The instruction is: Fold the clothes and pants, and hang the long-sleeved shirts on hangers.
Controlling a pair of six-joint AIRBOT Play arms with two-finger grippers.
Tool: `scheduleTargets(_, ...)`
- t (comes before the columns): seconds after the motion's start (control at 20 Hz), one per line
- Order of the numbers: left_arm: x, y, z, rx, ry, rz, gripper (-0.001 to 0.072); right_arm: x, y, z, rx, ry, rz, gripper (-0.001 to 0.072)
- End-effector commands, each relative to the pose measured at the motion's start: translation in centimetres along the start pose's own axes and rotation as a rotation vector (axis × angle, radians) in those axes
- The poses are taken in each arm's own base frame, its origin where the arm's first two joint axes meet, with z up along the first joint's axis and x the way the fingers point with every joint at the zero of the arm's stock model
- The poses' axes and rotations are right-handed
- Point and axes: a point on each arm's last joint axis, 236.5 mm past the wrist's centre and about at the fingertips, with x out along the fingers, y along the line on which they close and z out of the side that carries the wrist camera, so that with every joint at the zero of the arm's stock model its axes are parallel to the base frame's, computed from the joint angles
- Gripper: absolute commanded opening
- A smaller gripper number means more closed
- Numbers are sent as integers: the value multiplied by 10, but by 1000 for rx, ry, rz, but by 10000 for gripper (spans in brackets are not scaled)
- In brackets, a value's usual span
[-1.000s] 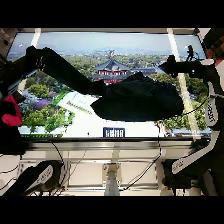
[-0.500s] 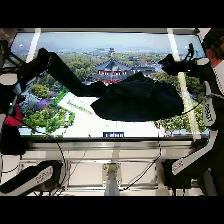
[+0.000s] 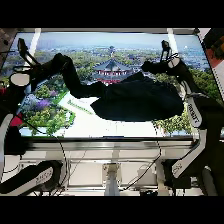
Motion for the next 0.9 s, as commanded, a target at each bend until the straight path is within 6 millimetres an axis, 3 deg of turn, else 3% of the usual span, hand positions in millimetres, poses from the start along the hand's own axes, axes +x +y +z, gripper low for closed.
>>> scheduleTargets(0.0,3,-11,-13,26,29,-17,24,23,2,-10,-44,6,-21,443)
scheduleTargets(0.25,4,-15,-21,30,55,-28,24,36,0,-6,-41,14,-12,439)
scheduleTargets(0.55,4,-15,-21,30,57,-28,24,41,-6,-30,-56,110,-23,420)
scheduleTargets(0.85,4,-15,-21,57,57,-28,24,39,-17,-34,-110,132,-65,420)
